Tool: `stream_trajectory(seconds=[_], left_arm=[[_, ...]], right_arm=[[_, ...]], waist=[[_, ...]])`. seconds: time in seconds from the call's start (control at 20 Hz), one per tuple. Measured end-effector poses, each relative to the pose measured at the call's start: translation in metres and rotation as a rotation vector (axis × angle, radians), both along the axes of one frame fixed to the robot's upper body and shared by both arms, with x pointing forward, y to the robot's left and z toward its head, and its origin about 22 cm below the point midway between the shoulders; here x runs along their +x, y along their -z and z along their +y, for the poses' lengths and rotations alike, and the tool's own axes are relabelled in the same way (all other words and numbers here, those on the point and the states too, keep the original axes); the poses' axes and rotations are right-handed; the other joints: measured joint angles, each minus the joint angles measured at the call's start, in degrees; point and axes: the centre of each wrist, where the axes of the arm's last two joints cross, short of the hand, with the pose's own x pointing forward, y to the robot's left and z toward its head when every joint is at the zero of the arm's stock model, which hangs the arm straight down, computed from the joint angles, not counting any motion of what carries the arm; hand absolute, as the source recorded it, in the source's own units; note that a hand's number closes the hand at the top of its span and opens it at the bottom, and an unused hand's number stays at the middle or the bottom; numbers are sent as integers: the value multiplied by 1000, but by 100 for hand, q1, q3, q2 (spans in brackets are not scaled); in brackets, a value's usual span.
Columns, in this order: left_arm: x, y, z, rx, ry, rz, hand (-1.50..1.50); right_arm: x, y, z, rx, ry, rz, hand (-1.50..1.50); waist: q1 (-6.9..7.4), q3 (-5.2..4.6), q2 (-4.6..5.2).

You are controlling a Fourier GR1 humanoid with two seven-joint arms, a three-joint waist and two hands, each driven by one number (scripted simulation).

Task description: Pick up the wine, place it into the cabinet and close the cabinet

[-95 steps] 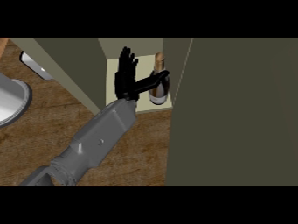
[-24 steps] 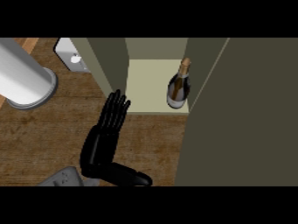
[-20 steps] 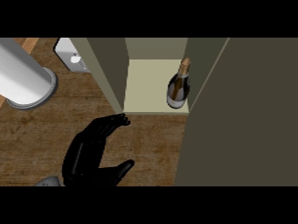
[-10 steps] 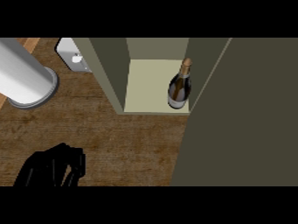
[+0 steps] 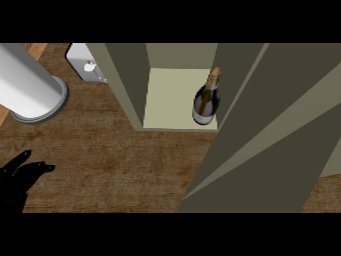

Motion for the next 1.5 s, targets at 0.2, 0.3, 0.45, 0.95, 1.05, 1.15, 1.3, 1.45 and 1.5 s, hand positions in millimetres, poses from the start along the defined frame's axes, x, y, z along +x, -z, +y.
stream_trajectory(seconds=[0.2,0.3,0.45,0.95,1.05,1.15,1.3,1.45,1.5], left_arm=[[-5,-3,26,-1,-42,4,-150],[-6,-2,40,2,-60,10,-150],[-11,-3,55,7,-73,12,-150],[-18,-4,100,33,-81,-1,-150],[-18,-6,108,37,-78,2,-150],[-19,-7,116,42,-81,8,-150],[-20,-8,124,47,-84,15,-150],[-24,-11,135,59,-93,26,-150],[-25,-12,140,64,-94,30,-150]], right_arm=[[-7,-3,23,-38,-19,-5,150],[-10,-4,33,-49,-18,-4,150],[-11,-7,35,-48,16,-30,150],[-6,-15,44,55,129,-107,150],[-1,-18,48,72,143,-106,150],[11,-23,63,87,169,-111,150],[38,-32,88,94,219,-120,150],[66,-45,107,85,256,-124,150],[77,-50,111,84,264,-124,150]], waist=[[64,-7,-12],[72,-12,-12],[106,-13,-10],[201,-19,17],[229,-19,27],[235,-20,35],[239,-18,54],[271,-10,62],[277,-7,69]])
